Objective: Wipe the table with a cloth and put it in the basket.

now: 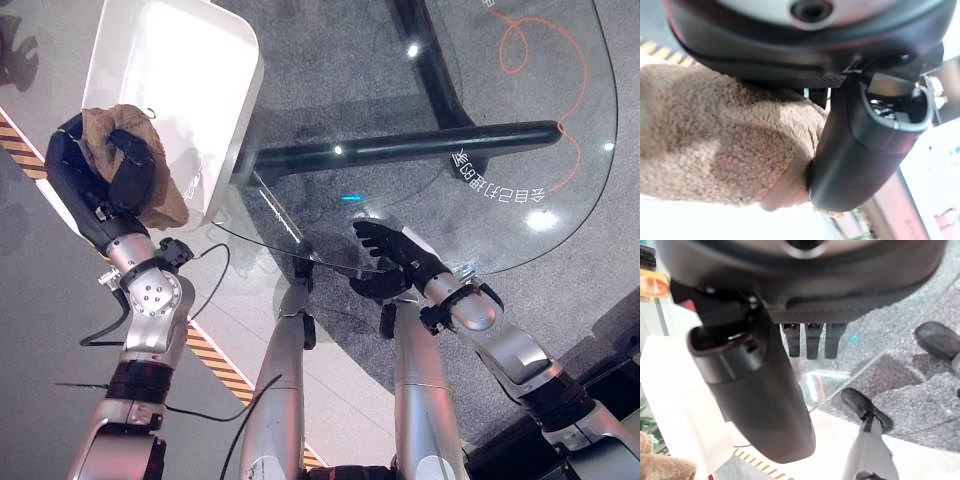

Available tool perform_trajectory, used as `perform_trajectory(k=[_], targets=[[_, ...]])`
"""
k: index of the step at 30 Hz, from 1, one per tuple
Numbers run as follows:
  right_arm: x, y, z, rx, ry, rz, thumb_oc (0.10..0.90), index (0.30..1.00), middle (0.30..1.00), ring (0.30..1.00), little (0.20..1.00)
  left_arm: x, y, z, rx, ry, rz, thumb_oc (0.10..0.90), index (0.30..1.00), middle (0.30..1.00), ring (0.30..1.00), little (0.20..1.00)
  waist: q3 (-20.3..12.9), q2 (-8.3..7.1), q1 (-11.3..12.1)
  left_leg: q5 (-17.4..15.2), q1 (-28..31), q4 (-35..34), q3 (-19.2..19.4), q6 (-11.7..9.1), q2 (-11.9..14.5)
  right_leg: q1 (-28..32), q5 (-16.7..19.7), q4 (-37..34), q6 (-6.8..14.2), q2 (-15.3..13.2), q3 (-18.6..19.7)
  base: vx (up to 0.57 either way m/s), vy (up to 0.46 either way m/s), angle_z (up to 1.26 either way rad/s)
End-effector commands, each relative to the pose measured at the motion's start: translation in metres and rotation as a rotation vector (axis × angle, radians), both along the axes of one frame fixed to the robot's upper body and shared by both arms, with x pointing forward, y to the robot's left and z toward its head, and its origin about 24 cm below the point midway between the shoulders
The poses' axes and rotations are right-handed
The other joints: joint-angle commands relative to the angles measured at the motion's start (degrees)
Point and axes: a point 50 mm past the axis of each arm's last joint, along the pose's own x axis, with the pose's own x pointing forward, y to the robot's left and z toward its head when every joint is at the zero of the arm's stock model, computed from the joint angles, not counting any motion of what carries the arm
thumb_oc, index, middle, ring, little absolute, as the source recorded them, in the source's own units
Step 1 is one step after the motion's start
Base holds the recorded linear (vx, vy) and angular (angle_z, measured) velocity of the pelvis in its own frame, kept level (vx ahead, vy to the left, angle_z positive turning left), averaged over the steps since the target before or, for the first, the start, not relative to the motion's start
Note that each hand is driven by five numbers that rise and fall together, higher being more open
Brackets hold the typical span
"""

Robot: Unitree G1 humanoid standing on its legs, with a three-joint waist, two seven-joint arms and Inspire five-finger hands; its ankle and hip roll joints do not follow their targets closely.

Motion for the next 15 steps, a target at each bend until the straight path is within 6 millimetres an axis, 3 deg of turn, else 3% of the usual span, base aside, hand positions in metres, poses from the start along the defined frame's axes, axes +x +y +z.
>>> perform_trajectory(k=[1,4,6,8,15], targets=[[-0.017,0.014,-0.016,0.021,0.129,0.128,0.800,0.900,0.900,0.900,0.900,-0.017,0.017,0.048,0.135,-0.218,0.144,0.100,0.300,0.300,0.300,0.200,-1.53,0.84,-0.72,-9.49,-3.21,10.92,4.79,2.70,-3.05,-0.16,7.66,-11.89,0.11,4.06,-0.31,0.02,0.047,-0.02],[-0.020,0.017,-0.024,0.009,0.186,0.162,0.800,0.900,0.900,0.900,0.900,-0.011,0.017,0.049,0.191,-0.192,0.209,0.100,0.300,0.300,0.300,0.200,-1.53,0.67,-0.81,-11.09,-2.99,11.68,4.29,2.22,-2.86,-0.24,6.26,-10.81,0.60,4.56,-0.01,0.05,0.045,-0.02],[-0.017,0.019,-0.020,-0.003,0.184,0.175,0.800,0.900,0.900,0.900,0.900,-0.007,0.016,0.060,0.268,-0.187,0.286,0.100,0.300,0.300,0.300,0.200,-1.53,0.44,-1.09,-9.14,-5.35,11.22,5.00,2.41,-2.76,-2.43,8.17,-11.57,0.33,4.48,-0.26,-0.03,0.034,-0.02],[-0.018,0.020,-0.024,-0.004,0.207,0.182,0.800,0.900,0.900,0.900,0.900,-0.005,0.017,0.061,0.302,-0.168,0.334,0.100,0.300,0.300,0.300,0.200,-1.53,0.46,-1.09,-10.80,-4.35,11.82,4.51,2.00,-2.63,-1.60,6.60,-10.73,0.66,4.86,0.11,0.03,0.029,-0.04],[-0.012,0.018,-0.021,-0.008,0.214,0.189,0.800,0.900,0.900,0.900,0.900,0.007,0.019,0.074,0.393,-0.127,0.401,0.100,0.300,0.300,0.300,0.200,-1.53,0.15,-1.71,-10.23,-6.26,11.93,4.81,1.61,-2.29,-3.33,7.27,-10.74,0.70,4.92,-0.06,0.00,0.018,-0.04]])
